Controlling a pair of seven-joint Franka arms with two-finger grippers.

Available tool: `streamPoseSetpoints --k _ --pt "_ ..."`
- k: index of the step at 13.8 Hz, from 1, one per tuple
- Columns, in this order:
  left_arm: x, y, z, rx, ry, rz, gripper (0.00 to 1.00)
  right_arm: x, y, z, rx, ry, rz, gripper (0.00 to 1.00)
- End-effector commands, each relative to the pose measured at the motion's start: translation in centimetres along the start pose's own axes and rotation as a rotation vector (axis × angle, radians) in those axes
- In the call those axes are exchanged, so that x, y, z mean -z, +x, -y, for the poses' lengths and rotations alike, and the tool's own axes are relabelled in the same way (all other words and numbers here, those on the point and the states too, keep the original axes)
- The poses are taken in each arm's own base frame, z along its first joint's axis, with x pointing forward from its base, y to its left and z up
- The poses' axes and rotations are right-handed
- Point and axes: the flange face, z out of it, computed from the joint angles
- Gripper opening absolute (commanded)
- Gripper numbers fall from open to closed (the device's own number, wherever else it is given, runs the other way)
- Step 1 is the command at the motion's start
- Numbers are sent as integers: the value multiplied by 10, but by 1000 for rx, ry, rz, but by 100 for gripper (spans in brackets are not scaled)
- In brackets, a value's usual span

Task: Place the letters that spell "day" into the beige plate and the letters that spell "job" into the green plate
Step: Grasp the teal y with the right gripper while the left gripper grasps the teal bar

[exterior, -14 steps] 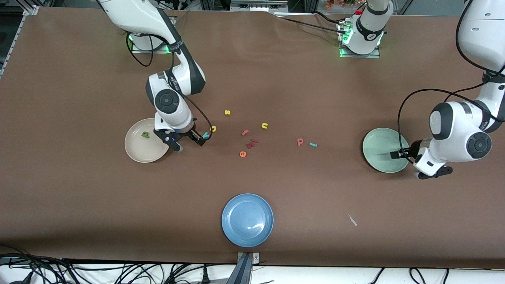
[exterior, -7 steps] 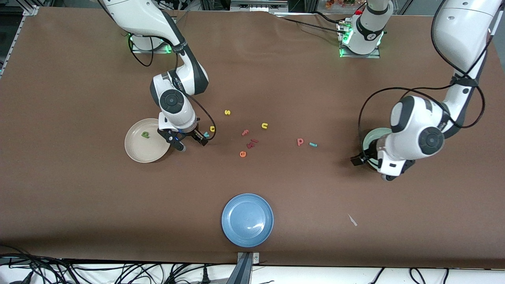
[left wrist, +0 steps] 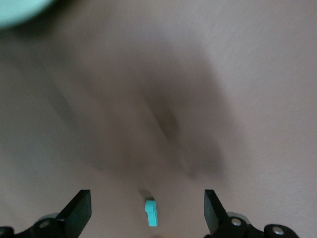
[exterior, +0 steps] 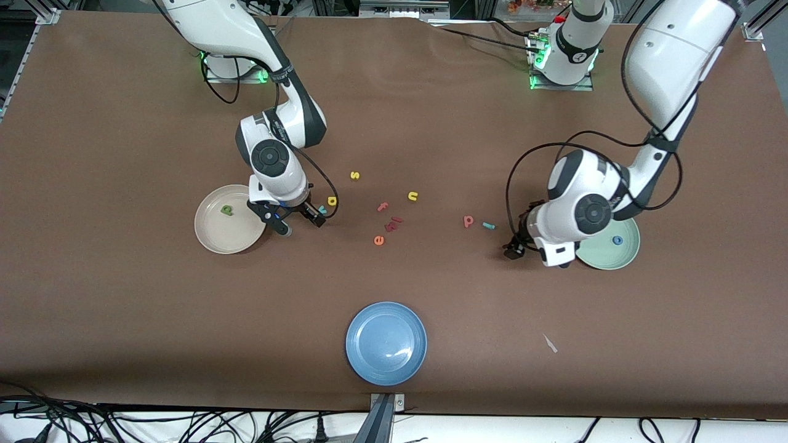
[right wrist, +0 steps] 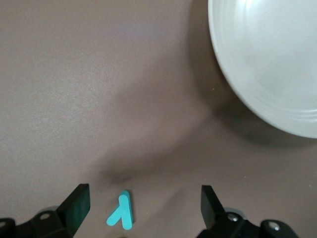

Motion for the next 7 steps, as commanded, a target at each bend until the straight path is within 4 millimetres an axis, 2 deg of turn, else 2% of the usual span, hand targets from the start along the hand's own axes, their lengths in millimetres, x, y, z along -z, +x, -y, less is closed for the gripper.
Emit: streamPoseSetpoints --k 1,2,4,7 --pt "-9 -19 0 59 -15 -27 100 -17 -4 6 -69 32 -19 98" --pt "-14 -23 0 63 -17 -24 97 -18 -9 9 -81 39 -22 95" --pt "-23 -25 -1 76 -22 -17 82 -20 -16 10 -82 36 -17 93" --pt "-37 -29 -2 72 -12 -11 73 -22 -31 14 -68 32 -1 88"
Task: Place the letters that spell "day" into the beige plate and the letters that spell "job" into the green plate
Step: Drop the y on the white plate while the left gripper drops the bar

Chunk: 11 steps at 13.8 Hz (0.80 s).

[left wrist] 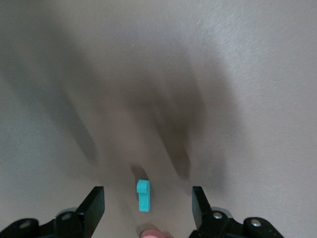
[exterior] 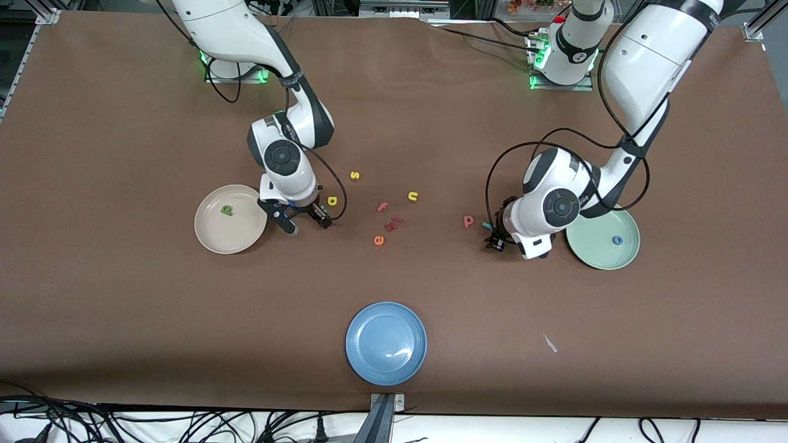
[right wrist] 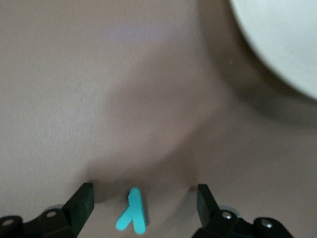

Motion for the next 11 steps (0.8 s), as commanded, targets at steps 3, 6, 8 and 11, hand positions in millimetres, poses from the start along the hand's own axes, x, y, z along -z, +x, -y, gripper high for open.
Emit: streamPoseSetpoints --k 3,6,8,11 --pt "-12 -9 0 0 1 -19 61 0 -12 4 -6 9 11 70" --pt "-16 -10 1 -8 10 -18 26 -3 -11 4 -4 9 10 35" --pt "-16 -10 2 -40 18 -42 0 2 -11 5 13 11 12 11" --pt "0 -2 4 -104 78 -101 0 16 -9 7 16 29 10 1"
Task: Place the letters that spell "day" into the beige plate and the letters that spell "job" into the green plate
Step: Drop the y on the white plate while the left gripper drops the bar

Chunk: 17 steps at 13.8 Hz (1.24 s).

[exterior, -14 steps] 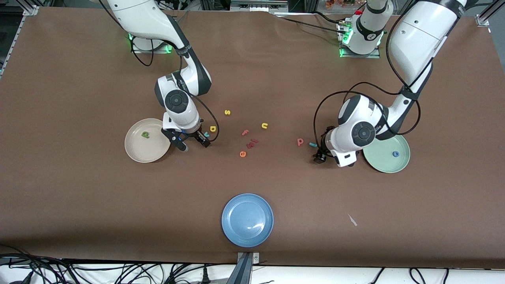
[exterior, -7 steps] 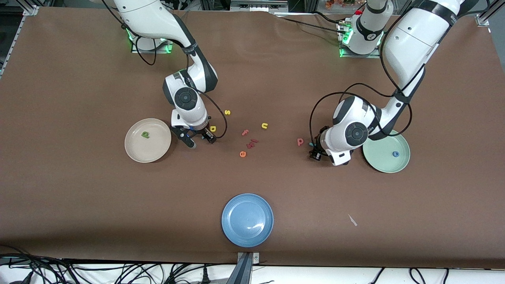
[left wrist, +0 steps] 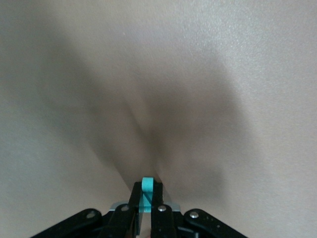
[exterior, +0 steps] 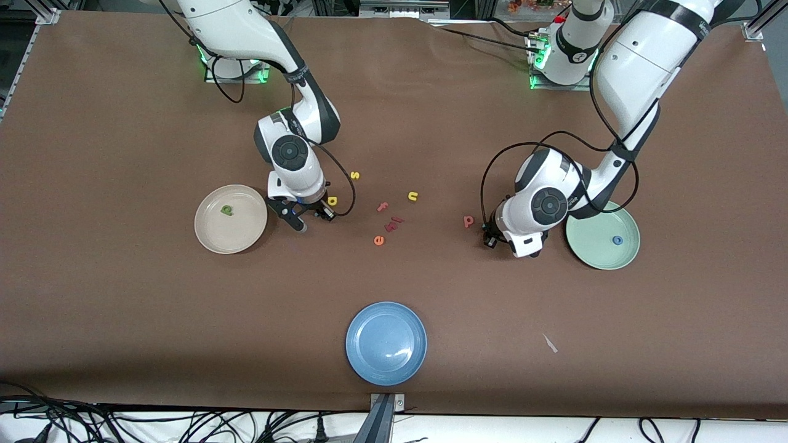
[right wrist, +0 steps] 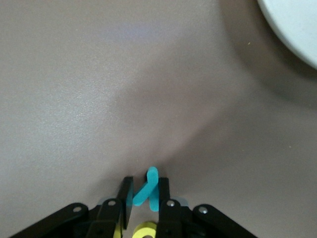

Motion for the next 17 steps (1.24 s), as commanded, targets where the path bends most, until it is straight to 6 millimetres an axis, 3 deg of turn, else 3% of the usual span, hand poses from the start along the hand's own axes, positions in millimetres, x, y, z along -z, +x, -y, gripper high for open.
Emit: streamPoseSetpoints --k 1,3,6,8,9,11,14,15,16,17 --pt "33 14 4 -78 45 -63 0 18 2 0 14 -4 15 1" --pt "82 39 16 -116 49 -95 0 46 25 -11 86 -43 29 1" --pt "121 117 43 -188 74 -79 0 83 78 -43 222 -108 62 1" --pt "125 173 65 -255 88 -50 0 91 127 -77 323 -149 87 1" --pt "123 199 77 -298 93 -36 0 84 140 -93 362 -168 100 1" --pt "110 242 96 -373 100 -1 0 57 146 -116 366 -181 98 1" --pt "81 274 104 -438 89 13 0 26 138 -132 368 -185 78 4" --pt "74 276 105 -443 101 11 18 23 136 -131 365 -188 81 15" --pt "72 277 106 -442 104 14 50 21 136 -132 360 -191 85 65" --pt "74 278 106 -439 103 16 100 21 136 -131 332 -173 98 99"
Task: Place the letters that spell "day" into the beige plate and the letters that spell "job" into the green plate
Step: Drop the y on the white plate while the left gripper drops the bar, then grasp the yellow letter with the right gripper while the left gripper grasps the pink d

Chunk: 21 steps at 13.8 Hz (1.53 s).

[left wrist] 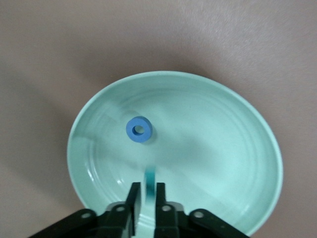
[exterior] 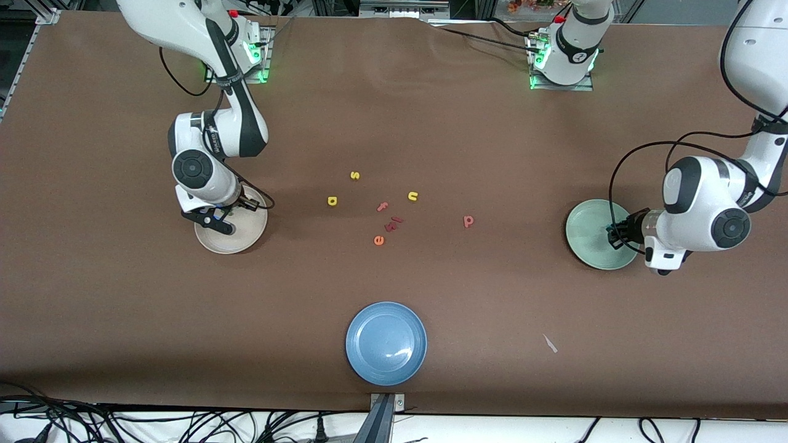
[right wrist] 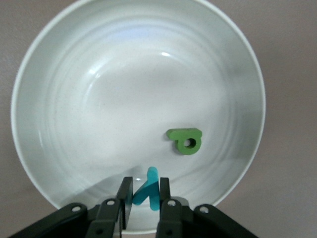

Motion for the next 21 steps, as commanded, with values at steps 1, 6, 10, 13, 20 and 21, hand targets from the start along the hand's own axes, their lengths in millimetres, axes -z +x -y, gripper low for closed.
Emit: streamPoseSetpoints --k 1,6,10,13,20,21 --pt "10 -1 -2 -25 5 -23 100 12 -2 2 -29 54 17 100" --pt "47 -73 -80 80 -58 -46 100 59 -13 35 -87 137 31 100" --pt "44 -184 -177 79 -93 -85 100 67 -61 114 -315 219 12 99" --pt "21 -227 -222 -14 -194 -127 100 39 -90 157 -451 275 -26 99" --pt "-55 -275 -242 -182 -102 -150 92 -5 -116 182 -433 252 -52 81" --pt "-58 -276 -243 -183 -98 -145 88 -5 -119 183 -429 248 -50 80"
